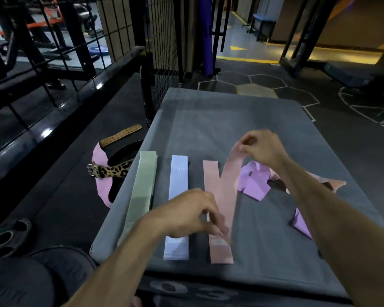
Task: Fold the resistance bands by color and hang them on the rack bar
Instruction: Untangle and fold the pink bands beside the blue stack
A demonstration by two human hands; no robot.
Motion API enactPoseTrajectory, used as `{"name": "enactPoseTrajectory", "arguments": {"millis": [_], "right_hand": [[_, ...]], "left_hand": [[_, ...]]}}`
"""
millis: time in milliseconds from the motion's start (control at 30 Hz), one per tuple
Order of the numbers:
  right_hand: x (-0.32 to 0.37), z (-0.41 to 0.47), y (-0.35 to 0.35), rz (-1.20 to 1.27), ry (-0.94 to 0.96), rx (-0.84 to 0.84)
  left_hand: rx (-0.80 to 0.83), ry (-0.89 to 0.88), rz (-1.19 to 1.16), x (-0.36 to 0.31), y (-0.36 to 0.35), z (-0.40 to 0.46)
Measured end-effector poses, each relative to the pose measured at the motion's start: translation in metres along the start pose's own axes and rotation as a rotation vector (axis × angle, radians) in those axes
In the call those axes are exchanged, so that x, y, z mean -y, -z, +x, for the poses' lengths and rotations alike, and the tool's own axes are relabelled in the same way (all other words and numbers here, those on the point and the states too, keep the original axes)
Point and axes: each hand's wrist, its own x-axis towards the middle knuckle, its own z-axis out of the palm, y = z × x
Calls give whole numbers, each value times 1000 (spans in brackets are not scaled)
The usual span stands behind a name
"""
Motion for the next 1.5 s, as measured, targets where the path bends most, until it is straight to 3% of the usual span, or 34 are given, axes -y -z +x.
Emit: {"name": "enactPoseTrajectory", "arguments": {"millis": [200,367,1500], "right_hand": [[33,46,-41,-175,126,191],[34,52,-79,-366,166,267],[34,50,-99,-429,69,284]], "left_hand": [[142,136,-235,-7,-20,17],[268,191,-166,1,-22,19],[331,251,-154,6,-28,30]]}}
